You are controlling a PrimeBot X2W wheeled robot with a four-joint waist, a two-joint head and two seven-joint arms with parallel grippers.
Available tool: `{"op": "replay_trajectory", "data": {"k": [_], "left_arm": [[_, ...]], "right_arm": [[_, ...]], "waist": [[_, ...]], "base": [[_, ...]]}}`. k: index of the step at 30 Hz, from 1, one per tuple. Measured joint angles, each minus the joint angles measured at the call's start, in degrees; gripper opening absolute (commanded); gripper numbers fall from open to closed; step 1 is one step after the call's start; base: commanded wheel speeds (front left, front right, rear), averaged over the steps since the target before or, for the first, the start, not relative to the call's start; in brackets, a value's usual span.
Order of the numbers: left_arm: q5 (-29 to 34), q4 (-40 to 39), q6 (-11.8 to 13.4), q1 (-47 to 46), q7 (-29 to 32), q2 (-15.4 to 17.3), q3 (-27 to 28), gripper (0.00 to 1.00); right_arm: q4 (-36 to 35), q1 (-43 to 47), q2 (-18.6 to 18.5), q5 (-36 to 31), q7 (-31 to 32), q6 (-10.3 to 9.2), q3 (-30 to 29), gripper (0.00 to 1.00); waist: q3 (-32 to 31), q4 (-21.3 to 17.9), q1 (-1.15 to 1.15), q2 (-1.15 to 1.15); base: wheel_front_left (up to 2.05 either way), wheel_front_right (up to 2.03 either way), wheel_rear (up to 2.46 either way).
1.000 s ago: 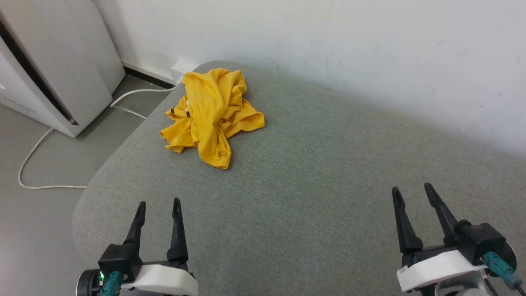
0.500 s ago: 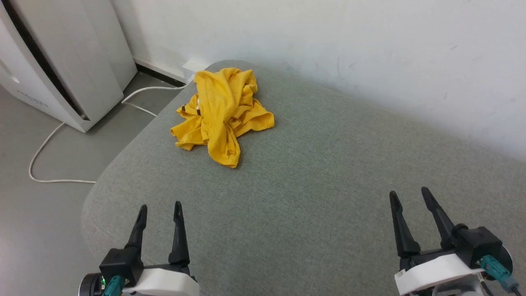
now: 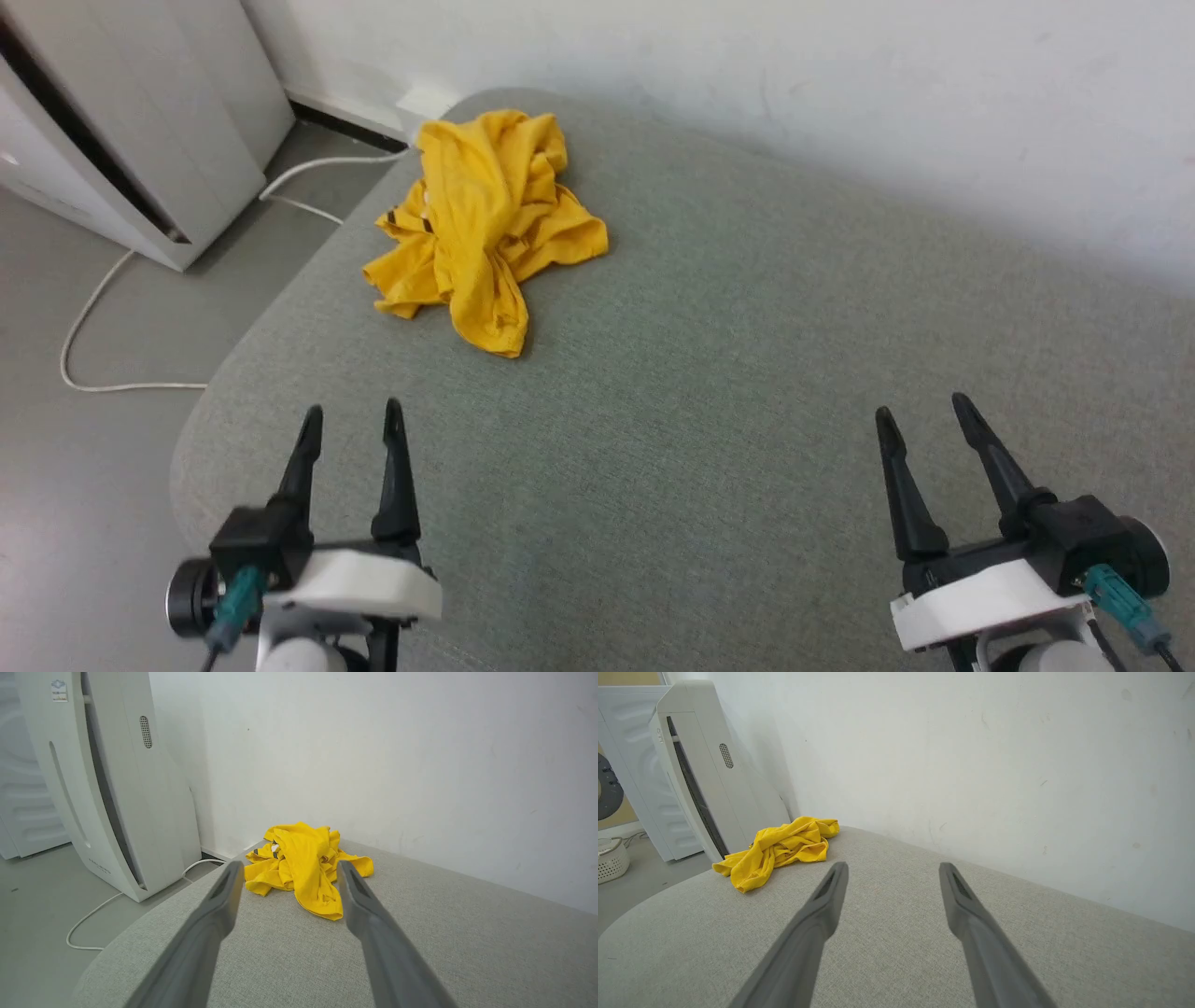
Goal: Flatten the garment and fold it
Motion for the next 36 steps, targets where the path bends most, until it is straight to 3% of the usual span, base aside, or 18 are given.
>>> {"op": "replay_trajectory", "data": {"k": [4, 8, 11, 16, 24, 36], "left_arm": [[0.0, 4.3, -1.6, -6.3, 1.3, 1.8, 0.6, 1.00], [-3.1, 9.0, -5.0, -15.2, 9.3, 4.8, 1.5, 1.00], [-3.1, 13.1, -7.3, -21.2, 15.8, 10.8, 2.3, 1.00], [-6.0, 18.2, -10.3, -31.5, 22.4, 17.2, 2.5, 1.00], [-15.2, 27.4, -11.1, -45.6, 36.3, 25.3, -0.5, 1.00], [-30.4, 39.7, -11.1, -53.8, 56.1, 32.5, -3.5, 1.00]], "right_arm": [[-2.1, -0.9, 0.0, -2.8, 0.0, 0.00, 0.9, 1.00], [-4.2, -3.4, 0.1, -5.4, 0.0, 0.00, 1.8, 1.00], [-5.7, -5.2, 0.0, -5.7, 0.9, -0.03, 3.3, 1.00], [-10.5, -8.0, 0.2, -8.1, 2.7, -0.04, 5.2, 1.00], [-17.0, -11.1, 0.2, -8.3, 4.9, -0.05, 6.4, 1.00], [-19.2, -12.7, 0.2, -8.1, 5.1, -0.05, 6.8, 1.00]], "waist": [[3.1, -1.1, 0.00, 0.00], [6.8, -2.5, 0.01, 0.00], [9.5, -4.1, 0.01, 0.00], [14.3, -7.1, 0.02, 0.00], [21.6, -12.2, 0.02, 0.00], [29.9, -19.3, 0.00, 0.00]], "base": [[0.00, 0.00, 0.00], [0.00, 0.00, 0.00], [0.00, 0.00, 0.00], [0.00, 0.00, 0.00], [0.00, 0.00, 0.00], [0.00, 0.00, 0.00]]}}
